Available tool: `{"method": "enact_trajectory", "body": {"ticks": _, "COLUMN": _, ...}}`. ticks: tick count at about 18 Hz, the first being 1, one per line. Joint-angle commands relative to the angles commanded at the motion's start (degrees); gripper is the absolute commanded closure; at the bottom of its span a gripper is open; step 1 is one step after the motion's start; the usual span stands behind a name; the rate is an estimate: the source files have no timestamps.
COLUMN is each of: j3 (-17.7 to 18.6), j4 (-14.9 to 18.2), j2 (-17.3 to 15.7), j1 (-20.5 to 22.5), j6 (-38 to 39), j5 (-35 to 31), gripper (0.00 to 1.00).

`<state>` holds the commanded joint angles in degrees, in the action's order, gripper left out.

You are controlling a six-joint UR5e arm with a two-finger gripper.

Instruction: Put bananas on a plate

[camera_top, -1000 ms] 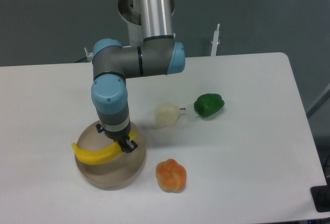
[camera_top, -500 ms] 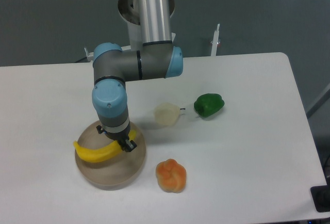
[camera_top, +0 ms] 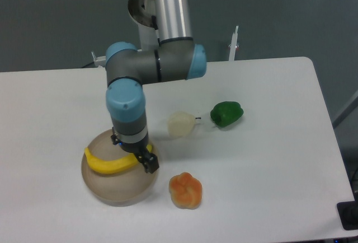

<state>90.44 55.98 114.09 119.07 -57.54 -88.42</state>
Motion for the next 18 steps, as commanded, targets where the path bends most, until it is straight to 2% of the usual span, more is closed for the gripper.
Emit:
{"method": "enact_trajectory", "body": {"ticks": 6, "j3": -0.2, "j4": 0.6, "j2": -0.8, "j1": 11.5, "j6": -13.8, "j5": 0.0, "gripper": 0.0}}
{"method": "enact_trajectory", "body": {"ticks": 7, "j3": -0.1, "j4": 0.7, "j2": -0.7, "j1": 14.1, "j6": -18.0, "j5": 0.0, "gripper": 0.0}}
{"method": "enact_trajectory", "body": {"ticks": 10, "j3": -0.1, "j4": 0.9, "j2": -0.4, "j1": 18.2, "j6": -25.6, "j5": -0.1, "gripper": 0.0}}
{"method": "enact_trajectory", "body": {"ticks": 12, "j3": -0.2, "j4": 2.7, "j2": -0.2, "j1": 21.0, "j6": -28.7, "j5": -0.1, "gripper": 0.0}}
{"method": "enact_trajectory", "body": {"ticks": 14, "j3": -0.5, "j4": 3.6, "j2": 0.1, "j1": 22.6, "j6": -31.6, "j5": 0.0, "gripper": 0.0}}
{"method": "enact_trajectory", "body": {"ticks": 18, "j3": 0.3, "j4": 3.2, "j2": 0.9, "j1": 23.0, "j6": -32.4, "j5": -0.1, "gripper": 0.0}}
